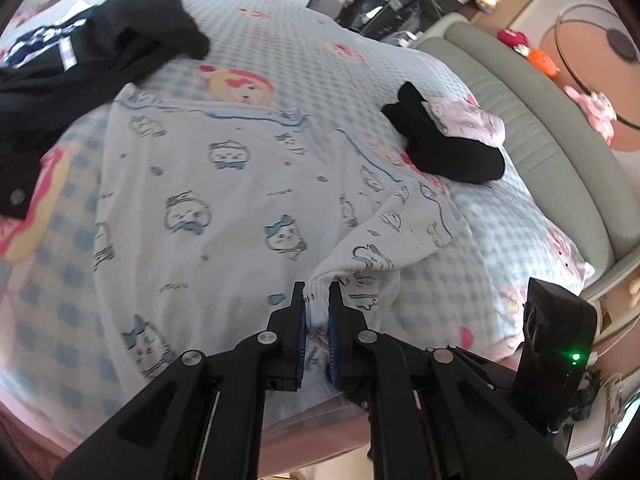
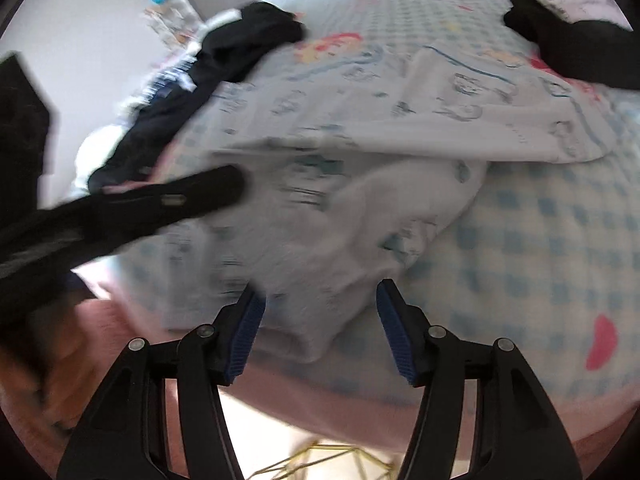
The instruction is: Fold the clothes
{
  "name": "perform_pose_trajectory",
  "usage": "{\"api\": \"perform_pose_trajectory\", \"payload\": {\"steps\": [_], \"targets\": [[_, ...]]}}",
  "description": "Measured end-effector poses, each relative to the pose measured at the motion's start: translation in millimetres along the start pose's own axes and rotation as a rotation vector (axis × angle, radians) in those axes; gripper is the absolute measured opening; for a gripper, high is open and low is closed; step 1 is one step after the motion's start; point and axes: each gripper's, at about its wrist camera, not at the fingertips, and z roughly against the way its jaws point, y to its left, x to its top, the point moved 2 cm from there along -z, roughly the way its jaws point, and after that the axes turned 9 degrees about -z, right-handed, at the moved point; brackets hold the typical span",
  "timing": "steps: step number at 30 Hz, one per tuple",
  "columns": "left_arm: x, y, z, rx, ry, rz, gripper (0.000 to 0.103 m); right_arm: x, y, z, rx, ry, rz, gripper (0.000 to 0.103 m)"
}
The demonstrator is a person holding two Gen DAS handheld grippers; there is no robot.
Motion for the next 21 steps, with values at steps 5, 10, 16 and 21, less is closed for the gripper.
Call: {"api": "perform_pose_trajectory", "payload": {"steps": [5,10,16,21], "targets": [[-4,6,6,-0.013,-0.012,0.021,0.009,-10,-9,9,-0.079,-0.009,-0.024,0.059],[-11,-2,10,0.003,-0.026,-0.003,0.009,-17,-21,14,-0.069,0.02,-0.056,0.059],[-9,11,34,0.022,-0.086,0.029,0.009,-13,-5,16,-0.033,0.009,-0.016,0.059],[-17,33,48,0.039,-0.092,0.06,0.009,-8,13,9,-0.014,0.012,0.018,0.061]]}}
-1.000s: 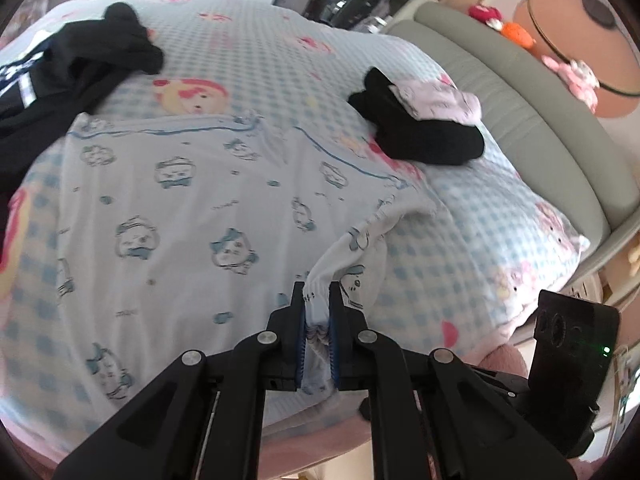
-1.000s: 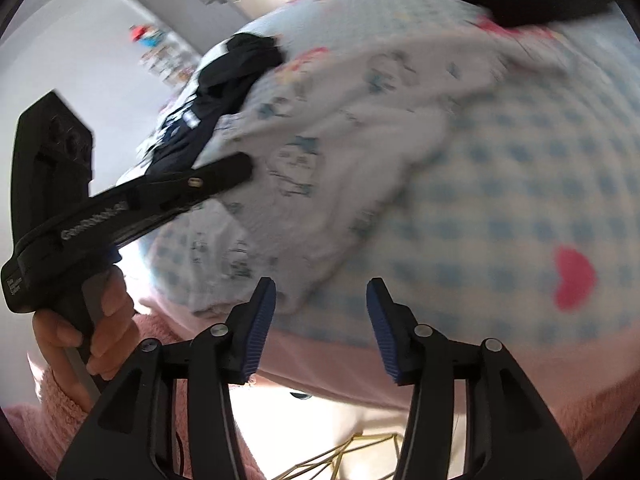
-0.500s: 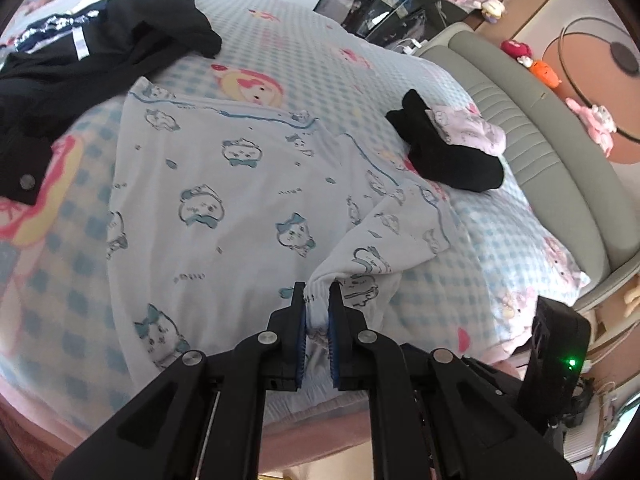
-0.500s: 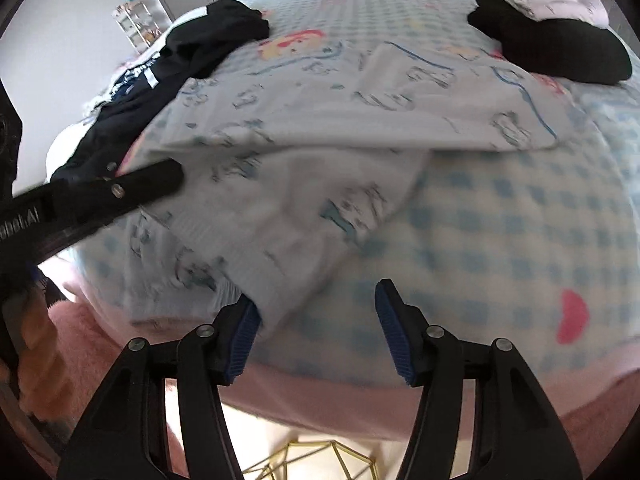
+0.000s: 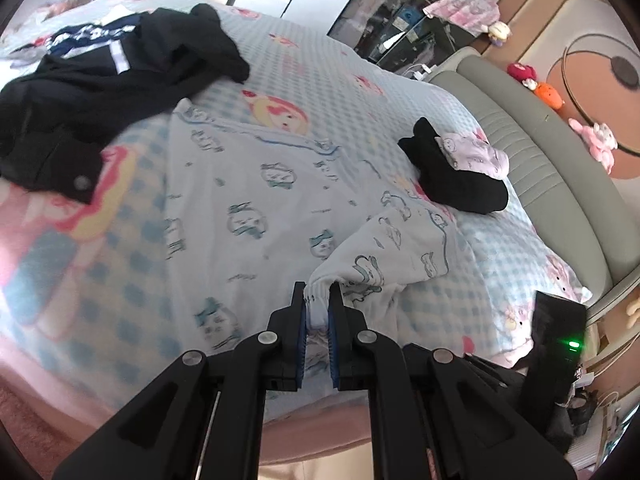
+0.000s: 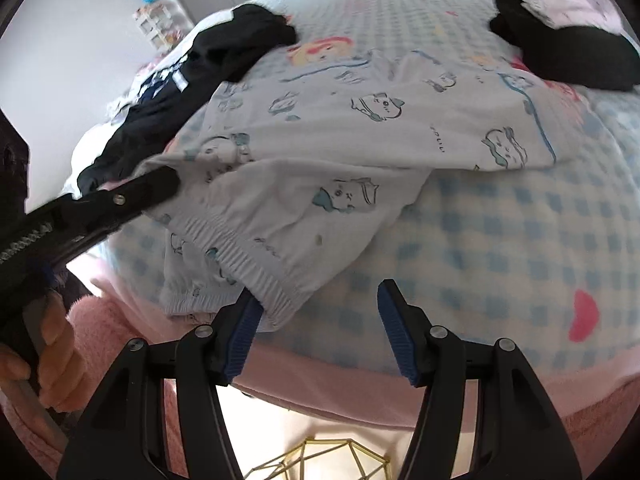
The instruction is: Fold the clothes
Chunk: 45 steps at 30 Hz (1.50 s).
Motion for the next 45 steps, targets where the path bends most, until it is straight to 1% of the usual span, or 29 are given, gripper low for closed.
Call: {"api": "perform_pose_trajectory", "payload": {"steps": [2,3,5,8,13,16,18,20,21,23,25,26,28,29,30,31,32,34,36,37,38,40,43,45], "targets": [[-6,12,1,0.003,0.009,0.031,0.009,-2,-3,-11,-0.043,0.031,-0.02,0.061],[-10,17,1,0.001,0.017,0.047,0.009,-3,-7,-14,-0.033,0.043,-0.049,0.061],[-19,22,-1,-0.006,0.034,0.062,0.009,-7,-14,-14,0.014,0.058,-0.1,0.061],[-29,26,-6,-0.022,0.067,0.066,0.009,-9,-15,-7,0.039,0.056,-0.094,0.061],[-30,21,9,-0.039,0.02,0.054,0.009,-8,-15,-3,0.073,0.039,-0.121,0.061],[-30,22,18,-0.016,0.005,0.045,0.009,-6,-7,-4,0.065,0.027,-0.106,0.061],[-33,26,19,-0.026,0.016,0.067,0.009,-6,-6,0,0.072,0.02,-0.106,0.061],[-40,30,17,-0.064,0.028,0.115,0.009,-5,-7,1,0.064,0.014,-0.116,0.061],[-45,31,16,-0.071,0.035,0.122,0.009,-6,-10,1,0.058,0.021,-0.123,0.061],[-53,29,11,-0.046,0.055,0.109,0.009,-10,-18,0,0.051,0.048,-0.136,0.062],[-61,29,0,-0.014,0.088,0.094,0.009,-16,-18,-6,0.031,0.079,-0.129,0.062],[-63,32,-8,-0.01,0.112,0.102,0.009,-19,-18,-9,0.022,0.092,-0.122,0.062],[-67,37,-21,-0.005,0.156,0.118,0.012,-22,-22,-9,0.041,0.108,-0.131,0.062],[-68,40,-22,-0.013,0.159,0.134,0.012,-22,-24,-5,0.065,0.114,-0.141,0.062],[-67,41,-20,-0.024,0.154,0.144,0.013,-22,-24,-1,0.088,0.119,-0.141,0.062],[-66,43,-16,-0.033,0.148,0.153,0.016,-20,-23,5,0.105,0.116,-0.13,0.062],[-64,45,-9,-0.029,0.132,0.16,0.024,-19,-20,13,0.12,0.107,-0.105,0.062],[-60,48,5,-0.031,0.084,0.171,0.028,-15,-14,30,0.137,0.077,-0.054,0.062],[-57,47,13,-0.027,0.062,0.156,0.028,-9,-10,44,0.128,0.024,-0.027,0.062],[-55,45,16,-0.018,0.058,0.141,0.028,-5,-8,47,0.128,0.0,-0.028,0.065],[-54,43,17,-0.007,0.057,0.123,0.028,-1,-6,46,0.135,-0.012,-0.029,0.07],[-53,37,9,0.028,0.089,0.07,0.028,3,-2,30,0.113,0.015,-0.027,0.071],[-58,35,-5,0.05,0.143,0.054,0.028,1,1,5,0.015,0.076,-0.032,0.069],[-63,37,-9,0.088,0.159,0.041,0.03,-4,3,-3,-0.011,0.076,-0.016,0.066]]}}
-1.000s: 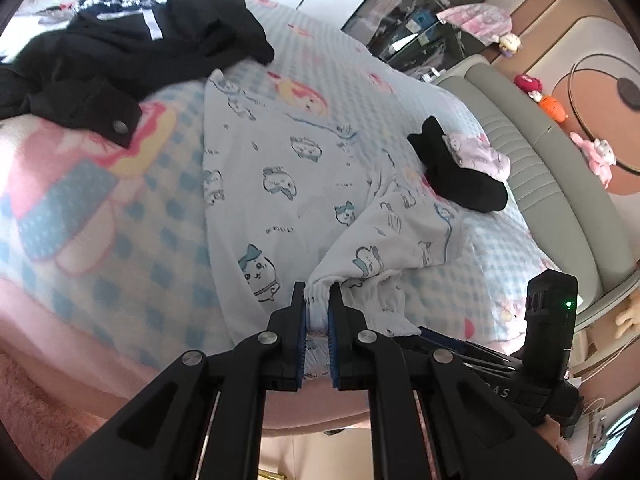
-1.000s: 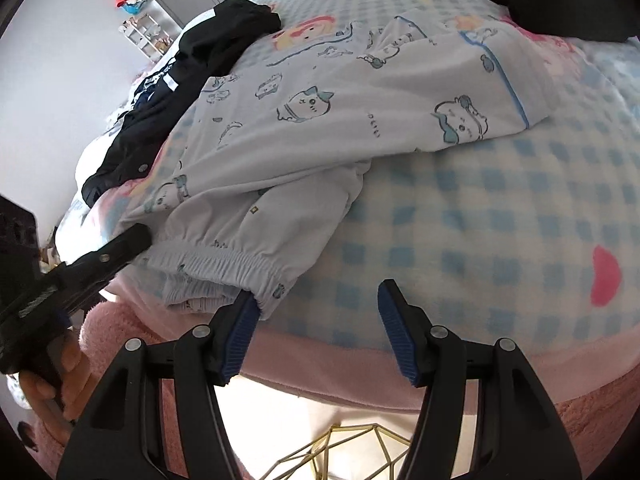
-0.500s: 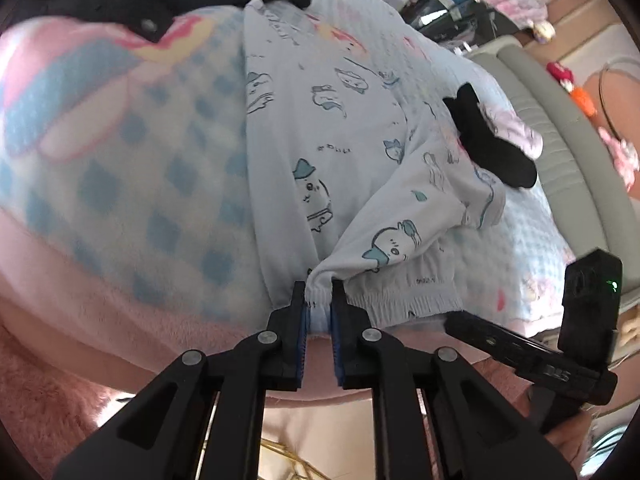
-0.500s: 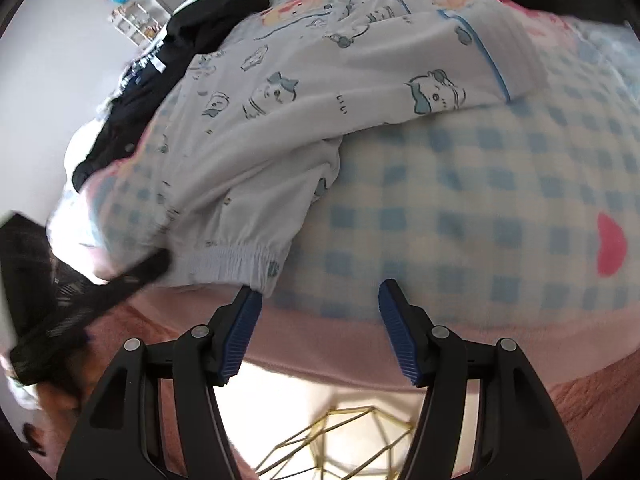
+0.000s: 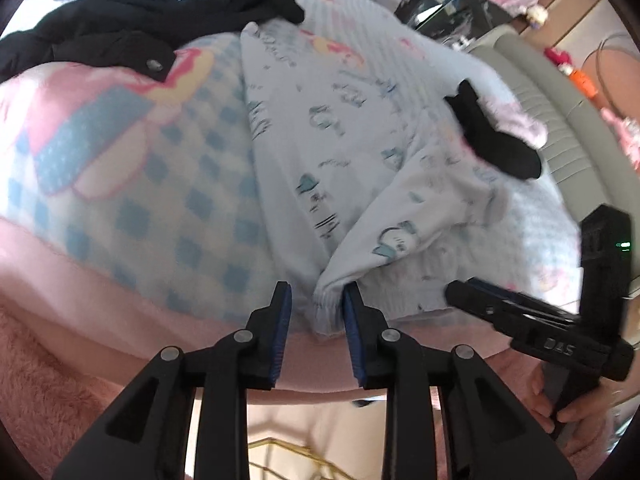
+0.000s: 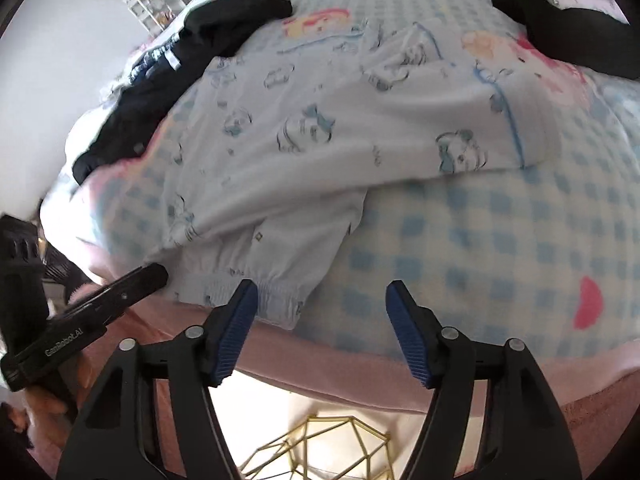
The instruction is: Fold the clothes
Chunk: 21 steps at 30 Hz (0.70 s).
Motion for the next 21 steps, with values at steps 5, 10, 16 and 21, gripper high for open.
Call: {"api": "perform_pose_trajectory", "payload": {"steps": [5,10,16,21], "targets": [[-2,11,4,0.006,-0.009,0.036,0.03,-8,-25,-15,-0.146,0.008,-0.03,0.063],[5,11,13,-0.101,-0.042,0.076,0.029,0,-45,5,0.087,-0.01,-0.191,0.063],[1,17,-11,-0.088,0.024,0.095,0.029,8,-31,-15,0.172,0.062,-0.168,0.069],[-1,15,-14,-0.082,0.008,0.09,0.023,4,-22,-30,0.133,0.055,-0.129,0.061]]}}
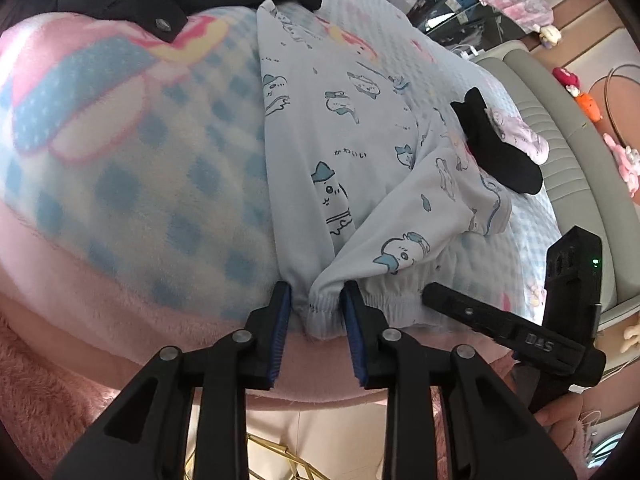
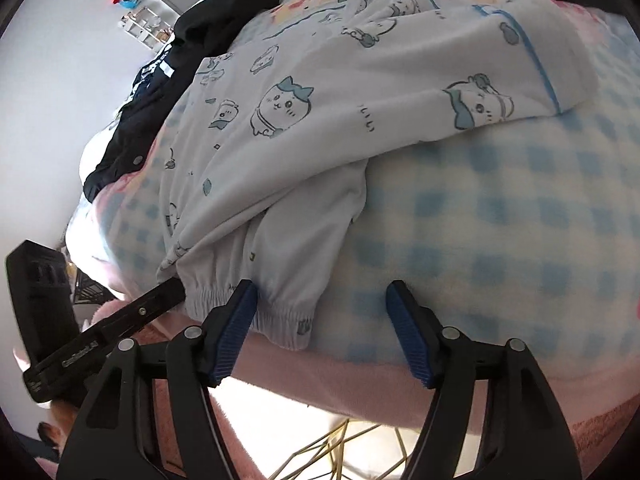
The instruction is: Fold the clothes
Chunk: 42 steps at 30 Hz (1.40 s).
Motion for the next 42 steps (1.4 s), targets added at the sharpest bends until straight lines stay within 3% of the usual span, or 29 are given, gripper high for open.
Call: {"api": "perform_pose_trajectory", "payload": {"steps": [3,10,14,18,20,21,26,34,42], "targets": [[-3,1,0,0.004,0.022,0.014,0.022,-1,-11,3,-0.007,-0.002,-0.002,0.054],[-5,5,2,-0.019,0.024,0.043,0.025,-3,-13,13,-0.018,-0.02,-0.012,0.051],[0,-11,17,0.028,0.01,-0.034,0.025,-4,-13,24,-0.089,-0.047,0.004,0.048],[14,-51,30,0.092,-0.002,-0.212,0.027,1,-32,52,-0.043,-0.095,-0.076,0.047],[23,-79,28,0.117,0.004,-0.323,0.035,6,-44,69,-0.052,-0.141,-0.11,0.048],[27,-93,20,0.096,0.005,-0.35,0.041,9,-51,79,-0.07,-0.172,-0.125,0.048],[46,-160,-22,-0.009,0.015,-0.481,0.042,20,-95,111,-0.085,-0.267,-0.234,0.054],[56,-255,-107,0.0,0.047,-0.663,0.042,19,-148,130,-0.081,-0.307,-0.327,0.054],[65,-290,-167,0.03,0.123,-0.713,0.042,34,-176,129,-0.082,-0.301,-0.364,0.054]]}}
